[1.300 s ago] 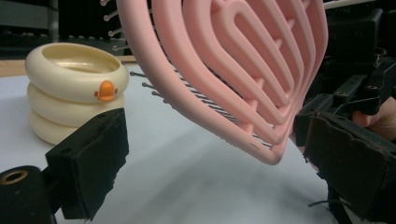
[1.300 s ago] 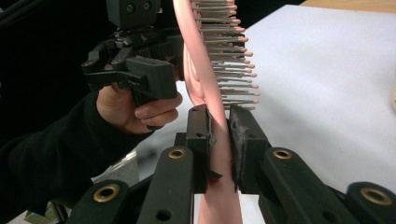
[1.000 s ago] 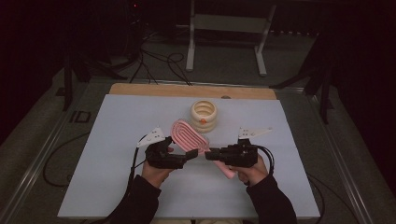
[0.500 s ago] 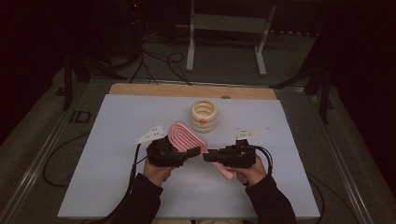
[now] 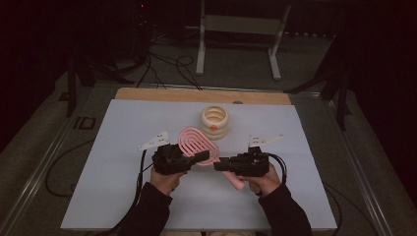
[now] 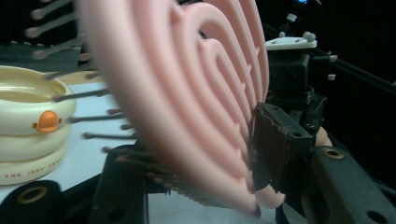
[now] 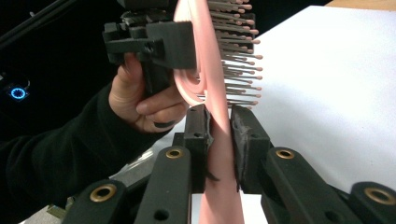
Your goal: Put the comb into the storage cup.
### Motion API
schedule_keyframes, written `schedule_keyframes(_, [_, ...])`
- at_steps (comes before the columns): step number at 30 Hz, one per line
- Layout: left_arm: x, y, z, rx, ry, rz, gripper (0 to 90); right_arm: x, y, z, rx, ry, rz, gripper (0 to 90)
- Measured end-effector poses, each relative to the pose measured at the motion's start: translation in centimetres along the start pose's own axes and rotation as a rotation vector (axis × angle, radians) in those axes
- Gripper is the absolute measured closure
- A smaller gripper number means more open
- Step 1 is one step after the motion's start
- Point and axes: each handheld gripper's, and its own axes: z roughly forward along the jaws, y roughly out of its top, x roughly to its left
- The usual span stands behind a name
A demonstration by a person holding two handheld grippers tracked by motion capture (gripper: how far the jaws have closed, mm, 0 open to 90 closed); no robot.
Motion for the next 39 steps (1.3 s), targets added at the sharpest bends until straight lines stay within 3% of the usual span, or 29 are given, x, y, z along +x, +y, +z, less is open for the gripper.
schedule_keyframes(14, [-0.6, 0.2, 0.2, -0.01, -0.002, 0.019, 63.2, -0.1, 0.2, 0.0, 0.048, -0.04, -0.036, 72.1])
schedule_keyframes(17, [-1.0, 0.7, 0.2, -0.015, 0.024, 0.04, 64.2, 0.3, 0.3, 0.3, 0.088, -0.101, -0.077, 72.9])
schedule_keyframes(22, [-0.9, 1.1, 0.0, -0.007, 0.069, 0.045, 65.2, 0.5, 0.4, 0.1, 0.081, -0.107, -0.086, 69.5])
schedule_keyframes(24, [-0.8, 1.2, -0.3, -0.013, 0.083, 0.045, 65.3, 0.6, 0.6, -0.4, 0.065, -0.156, -0.102, 61.5])
schedule_keyframes(27, [-0.8, 1.2, -0.4, -0.024, 0.103, 0.045, 65.3, 0.7, 0.7, -0.5, 0.063, -0.193, -0.116, 57.2])
schedule_keyframes(33, [-0.6, 1.5, -0.6, -0.04, 0.118, 0.04, 65.4, 1.0, 0.8, -1.0, 0.056, -0.414, -0.181, 33.0])
schedule_keyframes(34, [-0.6, 1.5, -0.6, -0.04, 0.118, 0.04, 65.3, 1.0, 0.8, -1.0, 0.056, -0.414, -0.181, 33.0])
schedule_keyframes(35, [-0.6, 1.5, -0.8, -0.04, 0.121, 0.039, 65.4, 0.9, 0.8, -1.1, 0.048, -0.46, -0.18, 20.9])
schedule_keyframes(39, [-0.6, 1.6, -0.9, -0.047, 0.126, 0.039, 65.3, 0.7, 0.6, -1.2, 0.051, -0.51, -0.183, 14.5])
